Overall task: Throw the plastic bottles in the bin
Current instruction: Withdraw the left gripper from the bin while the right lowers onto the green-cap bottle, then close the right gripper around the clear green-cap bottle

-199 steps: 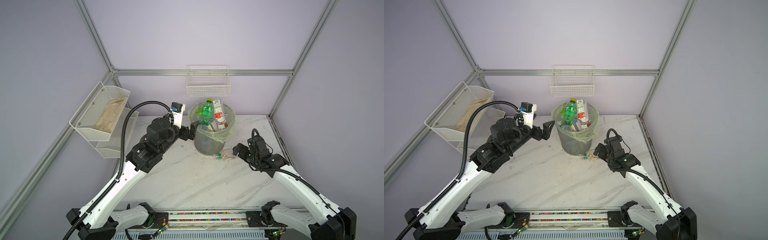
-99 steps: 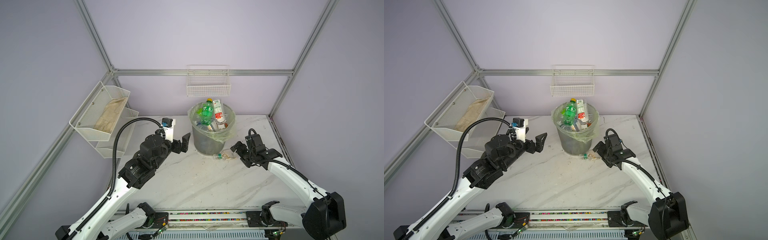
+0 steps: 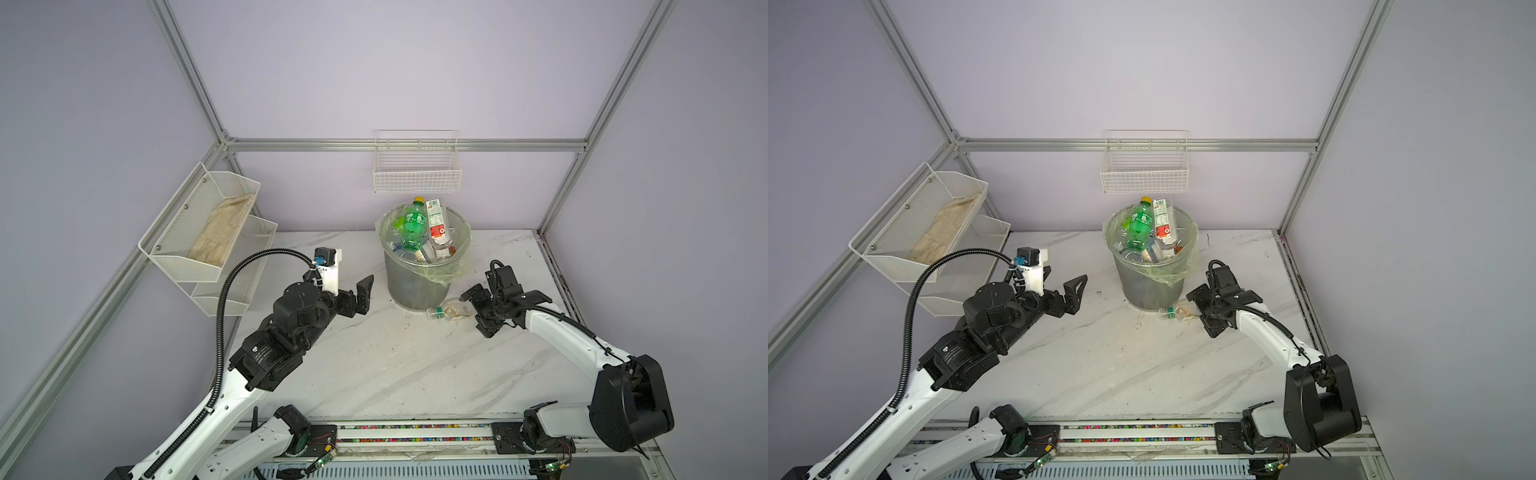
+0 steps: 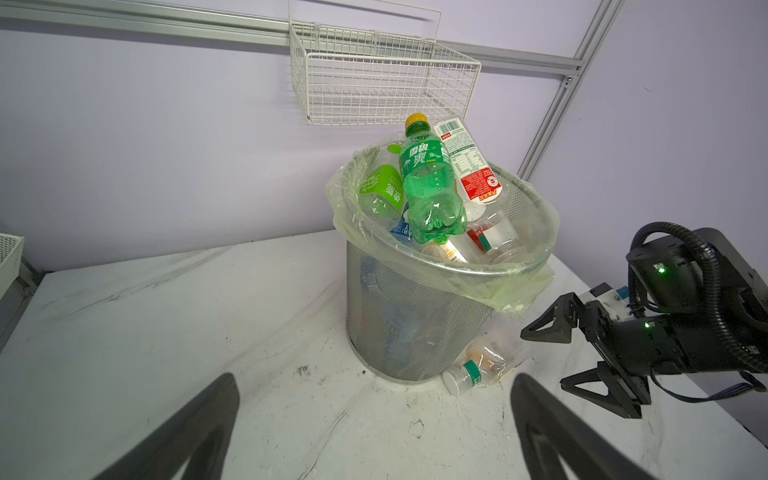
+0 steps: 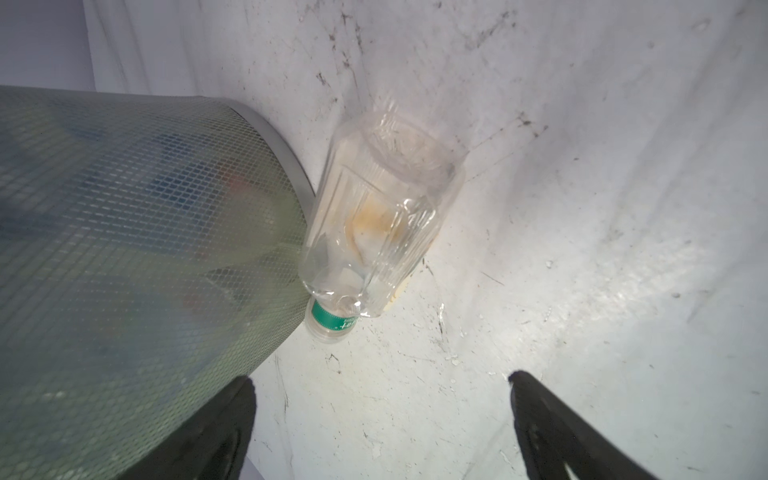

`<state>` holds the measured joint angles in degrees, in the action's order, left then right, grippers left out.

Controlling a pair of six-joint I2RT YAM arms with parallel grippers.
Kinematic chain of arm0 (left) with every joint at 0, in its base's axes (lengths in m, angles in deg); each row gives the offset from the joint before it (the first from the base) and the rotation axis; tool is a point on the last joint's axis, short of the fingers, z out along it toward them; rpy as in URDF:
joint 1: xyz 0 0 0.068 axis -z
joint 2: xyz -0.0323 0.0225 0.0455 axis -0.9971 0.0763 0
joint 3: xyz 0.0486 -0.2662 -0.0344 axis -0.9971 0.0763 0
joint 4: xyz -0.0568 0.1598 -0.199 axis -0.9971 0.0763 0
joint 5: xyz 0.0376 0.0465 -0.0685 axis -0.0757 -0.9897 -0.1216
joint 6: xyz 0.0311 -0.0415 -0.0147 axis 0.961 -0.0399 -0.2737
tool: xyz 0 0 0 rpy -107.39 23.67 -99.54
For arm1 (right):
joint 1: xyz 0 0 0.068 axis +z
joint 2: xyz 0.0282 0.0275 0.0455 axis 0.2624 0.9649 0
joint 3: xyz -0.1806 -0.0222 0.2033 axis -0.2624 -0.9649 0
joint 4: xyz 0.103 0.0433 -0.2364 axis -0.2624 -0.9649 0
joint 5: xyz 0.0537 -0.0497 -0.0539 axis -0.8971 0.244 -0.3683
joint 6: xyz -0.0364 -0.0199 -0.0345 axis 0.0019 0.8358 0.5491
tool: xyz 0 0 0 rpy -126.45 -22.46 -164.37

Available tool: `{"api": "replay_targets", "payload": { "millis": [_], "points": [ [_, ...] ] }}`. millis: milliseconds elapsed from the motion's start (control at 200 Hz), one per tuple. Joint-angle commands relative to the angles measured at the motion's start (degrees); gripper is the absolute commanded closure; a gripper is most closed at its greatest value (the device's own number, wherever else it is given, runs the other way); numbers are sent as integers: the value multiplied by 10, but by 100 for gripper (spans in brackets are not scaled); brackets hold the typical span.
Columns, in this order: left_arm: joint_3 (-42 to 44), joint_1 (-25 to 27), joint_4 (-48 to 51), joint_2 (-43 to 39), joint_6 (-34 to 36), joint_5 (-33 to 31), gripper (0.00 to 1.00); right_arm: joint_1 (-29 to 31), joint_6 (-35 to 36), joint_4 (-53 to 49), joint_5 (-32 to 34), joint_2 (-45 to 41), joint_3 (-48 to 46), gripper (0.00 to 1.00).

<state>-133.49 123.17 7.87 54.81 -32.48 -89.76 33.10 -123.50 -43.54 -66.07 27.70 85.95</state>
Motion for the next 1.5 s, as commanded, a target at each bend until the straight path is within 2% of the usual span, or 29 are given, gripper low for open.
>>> {"api": "replay_targets", "payload": {
  "millis": [0,380,945,1060,1160,1235,1345,1375,1500],
  "points": [
    [27,1,-2,-21,-21,-7,0,-13,-52,11,-12,4,14,3],
    [86,1,23,-86,-68,3,0,-34,-76,38,-33,68,30,3],
    [117,1,51,-130,-94,-3,0,-34,-118,55,-45,210,80,3],
    [121,2,55,-136,-95,-6,0,-35,-118,57,-49,234,81,6],
    [123,1,59,-140,-96,-11,0,-34,-120,67,-49,232,70,13],
    [125,2,60,-143,-97,-13,0,-34,-127,76,-42,220,55,22],
    [127,2,61,-145,-100,-14,0,-34,-137,77,-31,197,36,44],
    [127,2,61,-145,-102,-14,0,-34,-139,78,-27,189,31,46],
    [125,2,63,-147,-102,-15,0,-34,-154,76,-15,147,13,71]
  ]
}}
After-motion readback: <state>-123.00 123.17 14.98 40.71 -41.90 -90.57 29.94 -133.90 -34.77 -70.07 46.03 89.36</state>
